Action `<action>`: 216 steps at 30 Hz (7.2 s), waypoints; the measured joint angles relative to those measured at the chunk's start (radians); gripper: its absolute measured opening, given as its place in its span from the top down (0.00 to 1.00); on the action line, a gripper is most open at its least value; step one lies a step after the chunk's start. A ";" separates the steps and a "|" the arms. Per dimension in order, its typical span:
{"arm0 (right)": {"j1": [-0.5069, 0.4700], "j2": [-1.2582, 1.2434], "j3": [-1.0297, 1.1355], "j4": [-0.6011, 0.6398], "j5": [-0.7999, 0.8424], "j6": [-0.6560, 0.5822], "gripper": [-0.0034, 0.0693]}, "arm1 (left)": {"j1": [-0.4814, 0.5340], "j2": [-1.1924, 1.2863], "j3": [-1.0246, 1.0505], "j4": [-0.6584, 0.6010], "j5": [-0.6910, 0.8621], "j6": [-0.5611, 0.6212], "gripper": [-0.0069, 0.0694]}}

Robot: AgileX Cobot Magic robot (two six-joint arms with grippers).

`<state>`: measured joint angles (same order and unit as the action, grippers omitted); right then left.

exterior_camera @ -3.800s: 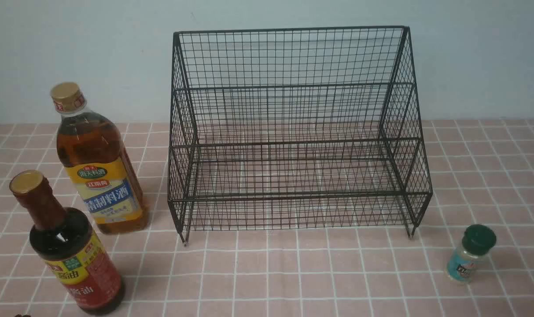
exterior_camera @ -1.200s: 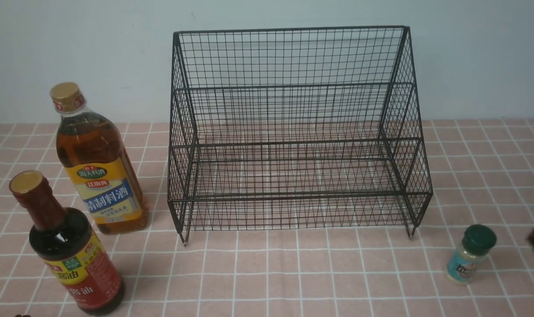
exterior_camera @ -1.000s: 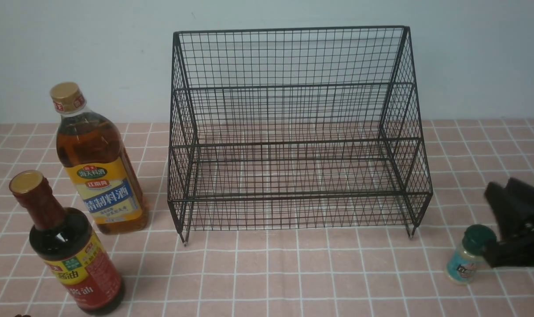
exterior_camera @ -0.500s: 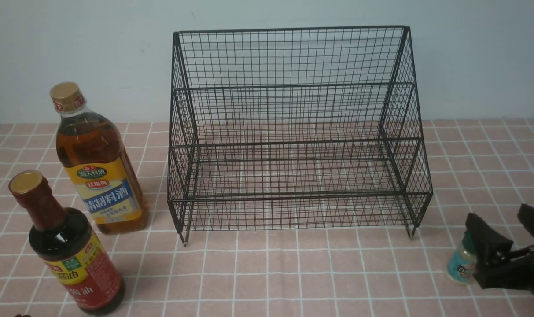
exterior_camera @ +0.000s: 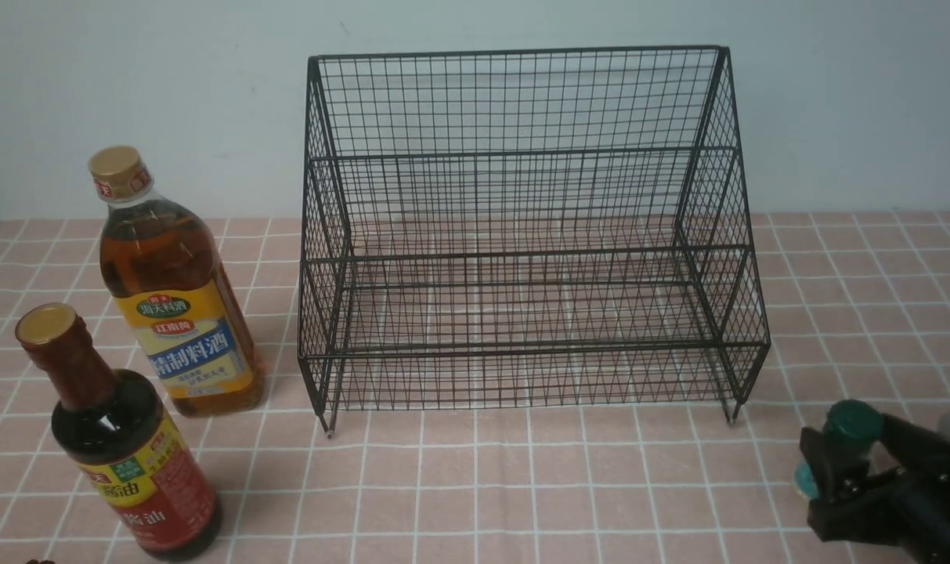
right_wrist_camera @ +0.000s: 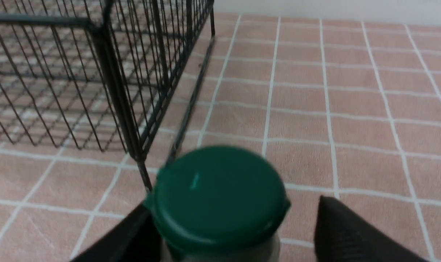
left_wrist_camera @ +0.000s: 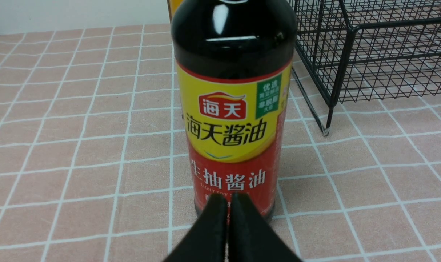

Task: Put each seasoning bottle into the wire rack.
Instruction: Use the right arm to grab the condiment bottle closest to it, then use the right arm to put the condiment bottle back on the shelf, then use the left arm to grab the condiment bottle closest to it

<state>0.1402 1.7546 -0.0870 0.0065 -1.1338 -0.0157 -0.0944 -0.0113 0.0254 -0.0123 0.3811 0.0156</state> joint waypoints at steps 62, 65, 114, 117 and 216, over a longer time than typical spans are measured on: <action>0.180 -0.099 -0.569 -0.291 0.535 0.132 0.47 | 0.000 0.000 0.000 0.000 0.000 0.000 0.92; 0.181 -0.072 -0.573 -0.293 0.531 0.129 0.47 | 0.000 0.000 0.000 0.000 0.000 0.000 0.92; 0.189 -0.069 -0.577 -0.308 0.601 0.139 0.16 | 0.000 0.000 0.000 0.000 0.000 0.000 0.92; 0.188 -0.153 -0.576 -0.284 0.674 0.138 0.16 | 0.000 0.000 0.000 0.000 0.000 0.000 0.92; -0.161 -1.766 0.103 0.033 1.534 -0.075 0.97 | 0.000 0.000 0.000 0.000 0.001 0.000 0.92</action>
<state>-0.0206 -0.0119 0.0158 0.0394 0.4006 -0.0910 -0.0944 -0.0118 0.0254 -0.0123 0.3824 0.0156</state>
